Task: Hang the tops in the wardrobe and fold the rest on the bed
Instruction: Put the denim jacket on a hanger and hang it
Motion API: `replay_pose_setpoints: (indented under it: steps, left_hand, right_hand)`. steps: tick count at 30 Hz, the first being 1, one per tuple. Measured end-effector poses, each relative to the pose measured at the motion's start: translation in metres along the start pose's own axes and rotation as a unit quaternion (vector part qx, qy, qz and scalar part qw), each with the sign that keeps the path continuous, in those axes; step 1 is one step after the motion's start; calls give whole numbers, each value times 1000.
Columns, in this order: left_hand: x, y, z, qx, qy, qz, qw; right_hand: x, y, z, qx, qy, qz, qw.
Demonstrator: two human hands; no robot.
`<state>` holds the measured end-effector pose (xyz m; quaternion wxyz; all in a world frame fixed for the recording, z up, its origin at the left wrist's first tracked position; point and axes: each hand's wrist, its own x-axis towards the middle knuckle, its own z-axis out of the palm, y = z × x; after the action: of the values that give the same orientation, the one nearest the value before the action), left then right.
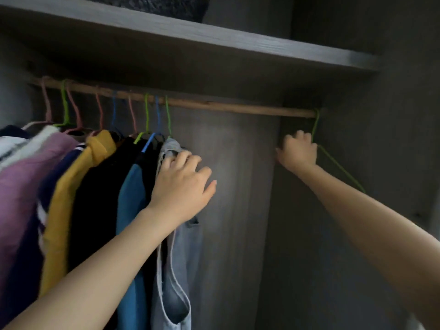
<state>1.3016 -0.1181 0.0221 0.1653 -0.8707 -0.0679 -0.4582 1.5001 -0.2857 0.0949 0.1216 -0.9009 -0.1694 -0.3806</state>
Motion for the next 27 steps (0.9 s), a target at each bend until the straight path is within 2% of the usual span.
replay_pose_setpoints:
  steps: [2,6,11,15,18,22,27]
  left_hand:
    - [5,16,5,13,-11,9,1000]
    - [10,43,13,-11,-58,16,998]
    - [5,65,24,-59,-106,8,993]
    - [-3,60,35,-84,-146,-13,986]
    - [-10,53,43,-86,-159,-28,983]
    - [-10,50,52,-96,-172,-47,979]
    - [-3,53,63,-131,-164,-78,975]
  right_hand:
    - [-13,43,-9,-56,-10,38,998]
    - [-37,97,-17,-98,-91,112,985]
    - [-50,109,-13,-81,-137,126,979]
    - [-55,106,-8,-117,-159,113,974]
    - [-55,97,-9,-130,-108,97,981]
    - [-51,88,-14,-80,-14,84,993]
    - [-50,87,-18,-71,15,47,996]
